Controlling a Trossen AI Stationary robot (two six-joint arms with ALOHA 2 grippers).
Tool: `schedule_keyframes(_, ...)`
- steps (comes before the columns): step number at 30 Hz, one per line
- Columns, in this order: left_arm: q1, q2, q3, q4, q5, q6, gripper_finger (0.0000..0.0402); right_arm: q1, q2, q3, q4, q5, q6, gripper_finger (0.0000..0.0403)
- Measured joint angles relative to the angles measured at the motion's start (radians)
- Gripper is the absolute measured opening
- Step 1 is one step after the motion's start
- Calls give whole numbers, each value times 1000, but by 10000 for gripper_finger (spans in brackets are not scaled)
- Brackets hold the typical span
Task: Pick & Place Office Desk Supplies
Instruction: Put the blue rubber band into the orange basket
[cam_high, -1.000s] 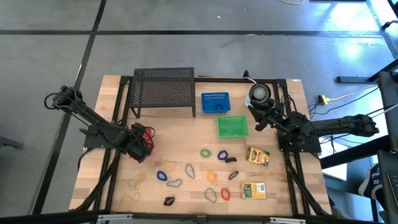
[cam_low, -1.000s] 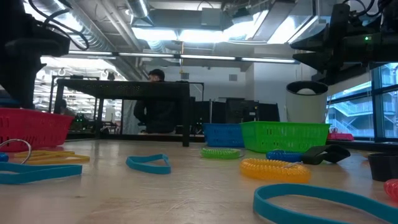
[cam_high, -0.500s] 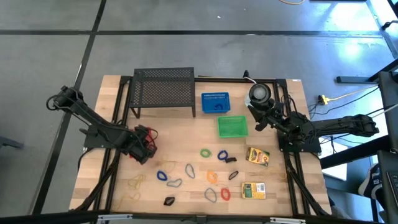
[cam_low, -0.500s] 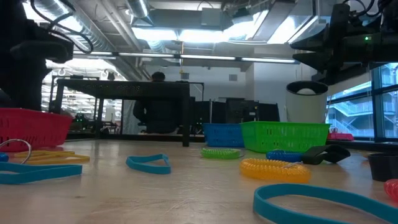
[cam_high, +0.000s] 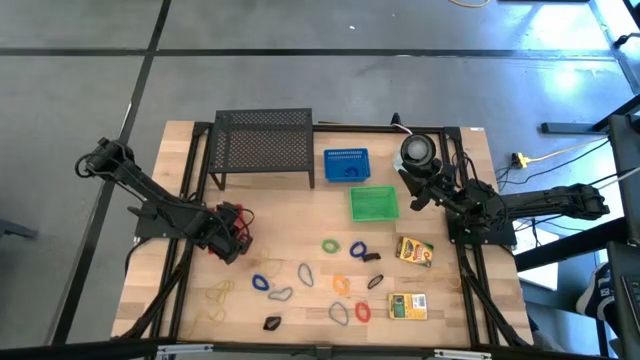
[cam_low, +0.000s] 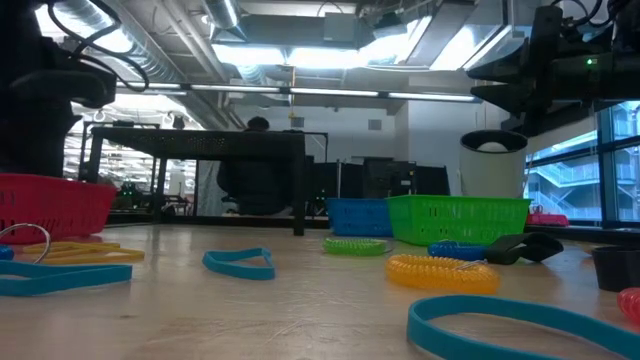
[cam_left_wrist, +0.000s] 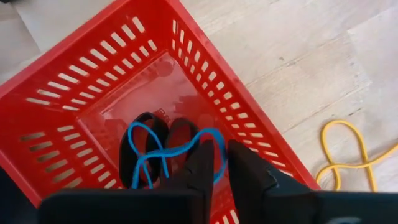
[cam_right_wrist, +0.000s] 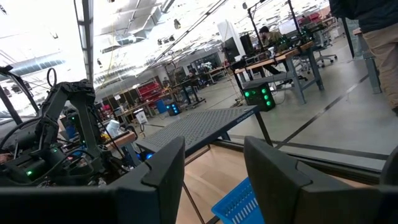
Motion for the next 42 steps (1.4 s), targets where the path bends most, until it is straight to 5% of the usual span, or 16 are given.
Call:
schedule_keyframes(14, 46, -57, 14, -13, 65, 16, 94, 0, 0, 0, 0, 0, 0, 166)
schedule_keyframes(19, 50, -105, 87, 18, -83, 79, 88, 0, 0, 0, 0, 0, 0, 166)
schedule_keyframes(24, 9, -104, 114, 403, -407, 373, 91, 0, 0, 0, 0, 0, 0, 166)
schedule_keyframes(27, -11, -52, 114, 737, -492, 673, 94, 0, 0, 0, 0, 0, 0, 166)
schedule_keyframes(34, -5, 154, 114, 1325, -363, 1129, 115, 0, 0, 0, 0, 0, 0, 166)
schedule_keyframes(42, 25, 323, 123, 1371, -287, 1128, 167, 0, 0, 0, 0, 0, 0, 166)
